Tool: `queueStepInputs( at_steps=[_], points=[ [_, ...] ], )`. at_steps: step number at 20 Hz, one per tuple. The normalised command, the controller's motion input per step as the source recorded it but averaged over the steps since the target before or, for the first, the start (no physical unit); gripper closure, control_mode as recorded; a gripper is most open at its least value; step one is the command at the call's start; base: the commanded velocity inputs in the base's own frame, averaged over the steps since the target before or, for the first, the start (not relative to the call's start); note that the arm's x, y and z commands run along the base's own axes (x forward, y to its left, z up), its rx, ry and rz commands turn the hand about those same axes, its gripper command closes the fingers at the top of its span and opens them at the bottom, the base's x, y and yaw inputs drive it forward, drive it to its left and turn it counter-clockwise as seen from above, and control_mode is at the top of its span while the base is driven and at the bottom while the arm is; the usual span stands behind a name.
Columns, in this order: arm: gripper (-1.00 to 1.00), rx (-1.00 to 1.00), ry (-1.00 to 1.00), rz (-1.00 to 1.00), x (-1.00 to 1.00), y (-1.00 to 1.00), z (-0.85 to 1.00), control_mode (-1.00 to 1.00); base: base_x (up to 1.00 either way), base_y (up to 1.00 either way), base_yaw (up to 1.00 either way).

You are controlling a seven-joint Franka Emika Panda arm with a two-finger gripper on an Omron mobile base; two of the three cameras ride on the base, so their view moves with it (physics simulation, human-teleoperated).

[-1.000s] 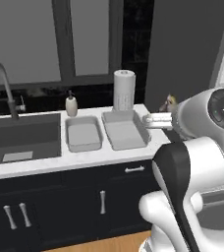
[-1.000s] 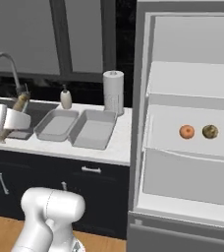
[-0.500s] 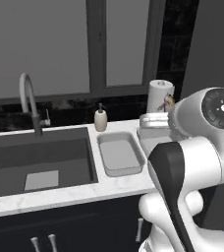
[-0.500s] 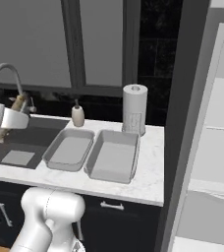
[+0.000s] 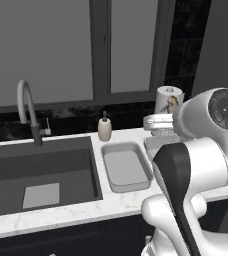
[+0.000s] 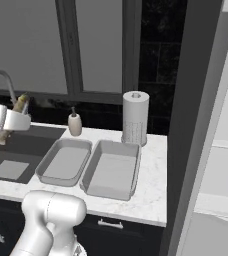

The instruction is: Place one onion and one fish in each tupperware on the nearby counter, to pack two identical lunches.

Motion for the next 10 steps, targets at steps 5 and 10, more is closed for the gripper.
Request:
queueStepInputs(
  at_steps=[5, 10],
  points=[
    [1.0, 0.0, 0.12, 0.0, 0.85, 0.0, -0.42, -1.0, 0.0, 0.0, 0.0],
    [1.0, 0.0, 0.39, 0.03, 0.83, -0.01, -0.48, -1.0, 0.0, 0.0, 0.0]
  ],
)
